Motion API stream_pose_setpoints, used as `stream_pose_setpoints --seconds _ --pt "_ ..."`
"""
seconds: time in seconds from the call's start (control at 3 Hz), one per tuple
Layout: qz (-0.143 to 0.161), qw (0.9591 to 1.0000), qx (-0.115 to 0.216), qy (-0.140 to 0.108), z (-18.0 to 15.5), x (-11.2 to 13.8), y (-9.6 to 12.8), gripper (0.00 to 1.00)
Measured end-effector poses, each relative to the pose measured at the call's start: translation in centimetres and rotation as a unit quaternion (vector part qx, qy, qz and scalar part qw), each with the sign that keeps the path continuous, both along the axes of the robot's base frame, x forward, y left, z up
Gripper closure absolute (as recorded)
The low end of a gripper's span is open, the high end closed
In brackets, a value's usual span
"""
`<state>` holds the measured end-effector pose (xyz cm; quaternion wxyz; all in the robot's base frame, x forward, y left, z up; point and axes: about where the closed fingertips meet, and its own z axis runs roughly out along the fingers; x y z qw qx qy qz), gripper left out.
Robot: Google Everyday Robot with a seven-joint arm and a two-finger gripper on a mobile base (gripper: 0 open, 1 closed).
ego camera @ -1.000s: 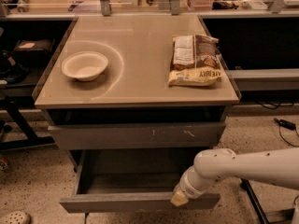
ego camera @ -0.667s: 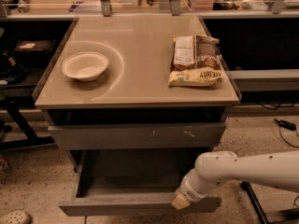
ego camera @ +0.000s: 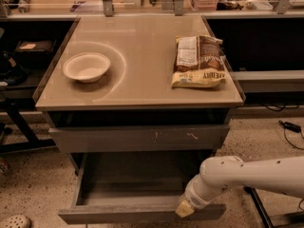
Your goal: Open middle drawer
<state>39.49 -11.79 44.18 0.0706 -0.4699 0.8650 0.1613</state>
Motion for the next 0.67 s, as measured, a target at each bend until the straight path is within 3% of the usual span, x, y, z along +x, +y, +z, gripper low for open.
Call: stream_pose_setpoints --seconds 0.67 --pt "-0.005 0.9999 0.001 0.011 -0.24 -1.13 -0.44 1.00"
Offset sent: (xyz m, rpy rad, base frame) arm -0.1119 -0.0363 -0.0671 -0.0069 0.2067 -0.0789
